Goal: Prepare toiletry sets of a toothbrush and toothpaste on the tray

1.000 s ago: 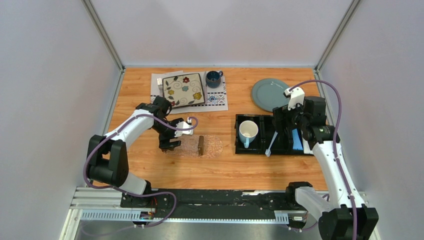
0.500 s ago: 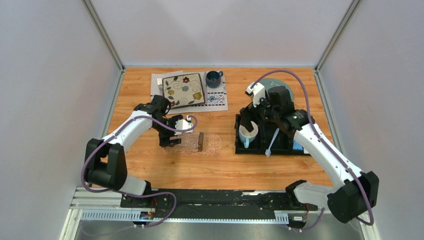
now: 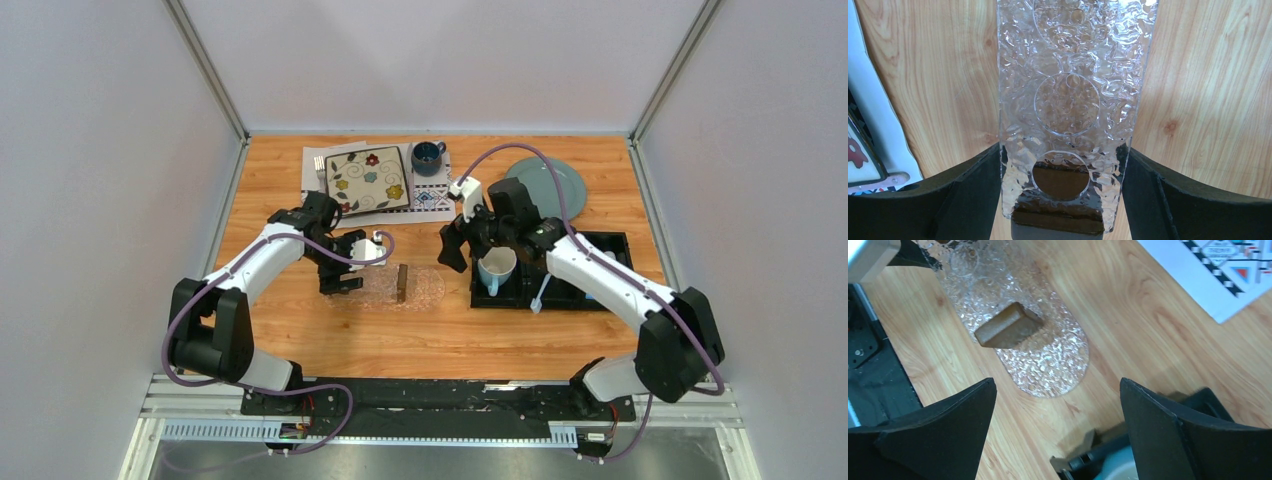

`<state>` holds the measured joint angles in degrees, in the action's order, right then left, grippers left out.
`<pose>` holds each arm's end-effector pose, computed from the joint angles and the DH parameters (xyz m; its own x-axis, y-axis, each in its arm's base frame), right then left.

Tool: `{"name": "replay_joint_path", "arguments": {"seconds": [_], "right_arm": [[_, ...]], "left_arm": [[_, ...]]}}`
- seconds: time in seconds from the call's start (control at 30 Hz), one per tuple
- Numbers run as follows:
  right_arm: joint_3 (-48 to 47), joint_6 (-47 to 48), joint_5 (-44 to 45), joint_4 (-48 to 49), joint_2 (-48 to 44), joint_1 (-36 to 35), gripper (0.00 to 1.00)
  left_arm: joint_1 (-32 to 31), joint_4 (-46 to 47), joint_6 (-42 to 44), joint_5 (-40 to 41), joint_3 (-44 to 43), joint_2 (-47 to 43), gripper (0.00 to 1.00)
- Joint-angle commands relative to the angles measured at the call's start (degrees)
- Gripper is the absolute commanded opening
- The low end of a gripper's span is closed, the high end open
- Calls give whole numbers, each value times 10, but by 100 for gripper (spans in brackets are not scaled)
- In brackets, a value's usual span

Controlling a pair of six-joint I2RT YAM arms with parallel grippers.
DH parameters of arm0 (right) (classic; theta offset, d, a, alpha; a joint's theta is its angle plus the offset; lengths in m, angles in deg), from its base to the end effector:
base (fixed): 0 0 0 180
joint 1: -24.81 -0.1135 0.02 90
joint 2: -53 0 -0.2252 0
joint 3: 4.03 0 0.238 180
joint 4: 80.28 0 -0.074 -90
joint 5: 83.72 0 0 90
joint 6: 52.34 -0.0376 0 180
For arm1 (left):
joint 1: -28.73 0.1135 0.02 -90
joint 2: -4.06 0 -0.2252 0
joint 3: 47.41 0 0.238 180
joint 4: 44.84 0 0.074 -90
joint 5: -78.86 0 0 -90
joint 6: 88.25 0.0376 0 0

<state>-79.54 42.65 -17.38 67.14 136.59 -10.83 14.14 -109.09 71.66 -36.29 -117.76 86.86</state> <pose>0.2454 0.1945 0.2332 -0.4596 -0.4275 -0.7785 -0.8242 0.5318 0.1945 0.2370 -0.0782 0.1805 -0.0205 0.8838 -0.4674 0.9953 0.0622 0.0740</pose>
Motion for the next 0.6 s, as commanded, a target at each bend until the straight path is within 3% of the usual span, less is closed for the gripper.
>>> {"name": "replay_joint_path", "arguments": {"seconds": [0.0, 0.57], "right_arm": [[-45, -31, -31, 59, 46, -26, 96], [-134, -95, -19, 88, 205, -78, 92]], "left_arm": [[-2, 16, -7, -21, 0, -9, 86], [-2, 32, -12, -20, 16, -14, 87]]}}
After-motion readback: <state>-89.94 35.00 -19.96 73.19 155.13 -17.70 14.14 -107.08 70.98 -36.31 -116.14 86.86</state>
